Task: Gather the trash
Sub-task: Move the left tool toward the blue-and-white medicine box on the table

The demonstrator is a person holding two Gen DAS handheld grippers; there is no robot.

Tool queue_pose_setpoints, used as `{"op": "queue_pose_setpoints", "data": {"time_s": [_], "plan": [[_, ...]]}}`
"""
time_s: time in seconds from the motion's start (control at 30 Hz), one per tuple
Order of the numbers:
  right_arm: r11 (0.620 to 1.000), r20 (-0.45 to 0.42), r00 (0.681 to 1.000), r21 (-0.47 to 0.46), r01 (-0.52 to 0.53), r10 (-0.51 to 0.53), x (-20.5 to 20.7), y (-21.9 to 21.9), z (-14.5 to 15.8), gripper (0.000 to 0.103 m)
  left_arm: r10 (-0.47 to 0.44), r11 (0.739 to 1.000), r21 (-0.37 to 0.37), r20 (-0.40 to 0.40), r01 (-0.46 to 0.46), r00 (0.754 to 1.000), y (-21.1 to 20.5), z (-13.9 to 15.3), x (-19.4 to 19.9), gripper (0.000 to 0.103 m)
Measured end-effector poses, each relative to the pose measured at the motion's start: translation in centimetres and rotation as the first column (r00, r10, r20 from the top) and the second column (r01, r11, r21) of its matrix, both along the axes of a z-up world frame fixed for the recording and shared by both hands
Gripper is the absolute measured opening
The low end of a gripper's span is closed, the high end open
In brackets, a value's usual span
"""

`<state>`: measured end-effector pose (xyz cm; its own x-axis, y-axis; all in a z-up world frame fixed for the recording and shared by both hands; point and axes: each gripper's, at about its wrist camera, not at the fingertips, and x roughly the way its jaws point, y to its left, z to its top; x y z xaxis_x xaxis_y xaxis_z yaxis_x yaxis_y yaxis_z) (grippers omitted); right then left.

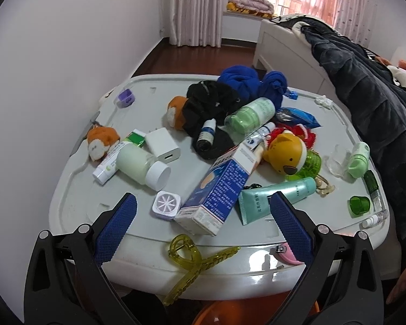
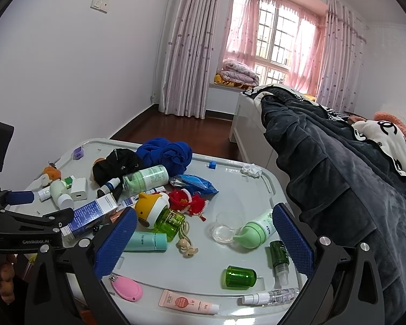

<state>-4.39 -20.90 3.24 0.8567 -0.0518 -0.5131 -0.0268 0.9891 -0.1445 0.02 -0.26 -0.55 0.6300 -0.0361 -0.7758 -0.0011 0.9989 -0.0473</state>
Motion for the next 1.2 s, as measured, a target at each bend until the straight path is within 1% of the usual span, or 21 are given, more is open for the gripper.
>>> {"op": "queue_pose_setpoints", "data": {"time_s": [0.1, 0.2, 0.3, 0.6, 1.07, 1.2], "plan": [[1.000, -0.004, 1.000, 0.000, 0.001, -0.001, 0.1, 0.1, 0.0, 0.099, 0.047, 0.999, -0.002, -0.013, -0.047, 0.999, 0.4, -0.2, 0.2, 0.096], [1.000, 0.000, 1.000, 0.003, 0.000, 0.000, 0.0, 0.0, 0.0, 0.099, 0.084, 0.996, 0.001, -0.078, -0.085, 0.993, 0.8, -0.6, 0.9, 0.096], [1.000, 0.001, 1.000, 0.004, 0.002, -0.002, 0.0, 0.1, 0.0, 0.099, 0.091, 0.996, -0.004, -0.110, -0.092, 0.990, 1.1, -1.0, 1.2, 0.096], [1.000, 0.002, 1.000, 0.002, 0.003, -0.003, 0.0, -0.1, -0.1, 0.099, 0.097, 0.994, 0.049, -0.039, -0.095, 0.995, 0.8, -0.2, 0.9, 0.096], [1.000, 0.001, 1.000, 0.004, 0.004, -0.004, 0.0, -0.2, -0.1, 0.099, 0.086, 0.995, 0.054, 0.001, -0.086, 0.996, 0.6, 0.4, 0.7, 0.096], [1.000, 0.009, 1.000, 0.002, 0.012, -0.012, 0.0, -0.3, -0.1, 0.099, 0.085, 0.995, 0.044, 0.006, -0.085, 0.996, 0.7, 0.6, 0.7, 0.096]]}}
